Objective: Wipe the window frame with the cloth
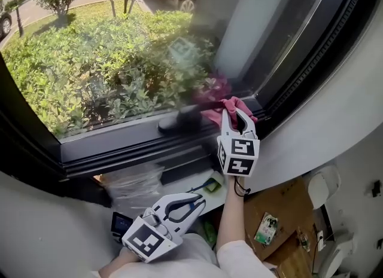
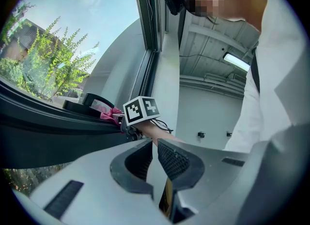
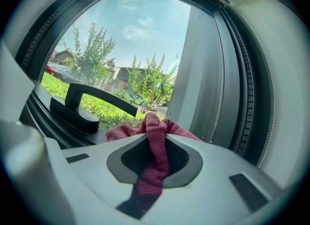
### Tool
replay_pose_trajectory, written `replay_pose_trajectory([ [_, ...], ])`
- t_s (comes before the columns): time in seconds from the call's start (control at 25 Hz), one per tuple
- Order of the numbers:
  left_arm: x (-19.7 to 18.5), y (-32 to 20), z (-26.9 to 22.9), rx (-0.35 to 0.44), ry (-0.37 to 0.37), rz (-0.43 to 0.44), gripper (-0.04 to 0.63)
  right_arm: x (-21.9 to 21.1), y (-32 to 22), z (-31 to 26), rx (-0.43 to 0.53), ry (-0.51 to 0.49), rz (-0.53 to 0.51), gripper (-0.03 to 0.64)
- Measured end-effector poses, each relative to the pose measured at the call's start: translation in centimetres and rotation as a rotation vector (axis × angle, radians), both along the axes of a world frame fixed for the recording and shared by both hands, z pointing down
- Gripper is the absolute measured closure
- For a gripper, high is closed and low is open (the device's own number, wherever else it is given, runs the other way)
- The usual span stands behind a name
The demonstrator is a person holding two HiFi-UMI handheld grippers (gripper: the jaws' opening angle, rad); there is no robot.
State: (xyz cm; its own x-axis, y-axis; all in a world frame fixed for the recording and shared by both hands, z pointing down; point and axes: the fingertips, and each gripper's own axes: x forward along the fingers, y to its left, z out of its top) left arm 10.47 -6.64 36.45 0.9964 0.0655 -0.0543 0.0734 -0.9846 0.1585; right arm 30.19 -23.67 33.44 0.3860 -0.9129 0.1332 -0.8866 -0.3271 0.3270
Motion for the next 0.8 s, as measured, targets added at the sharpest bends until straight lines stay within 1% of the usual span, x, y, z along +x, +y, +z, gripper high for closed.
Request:
replay_pose_trajectory([
  [0.48, 0.0, 0.3, 0.0, 0.000, -0.007, 0.006, 0.554, -1.8, -0.2, -0.1, 0.002, 0.001, -0.019, 0.557],
  [0.8, 0.1, 0.4, 0.1, 0.003, -0.010, 0.009, 0.554, -2.1, -0.2, 0.0, 0.007, -0.021, -0.003, 0.557],
])
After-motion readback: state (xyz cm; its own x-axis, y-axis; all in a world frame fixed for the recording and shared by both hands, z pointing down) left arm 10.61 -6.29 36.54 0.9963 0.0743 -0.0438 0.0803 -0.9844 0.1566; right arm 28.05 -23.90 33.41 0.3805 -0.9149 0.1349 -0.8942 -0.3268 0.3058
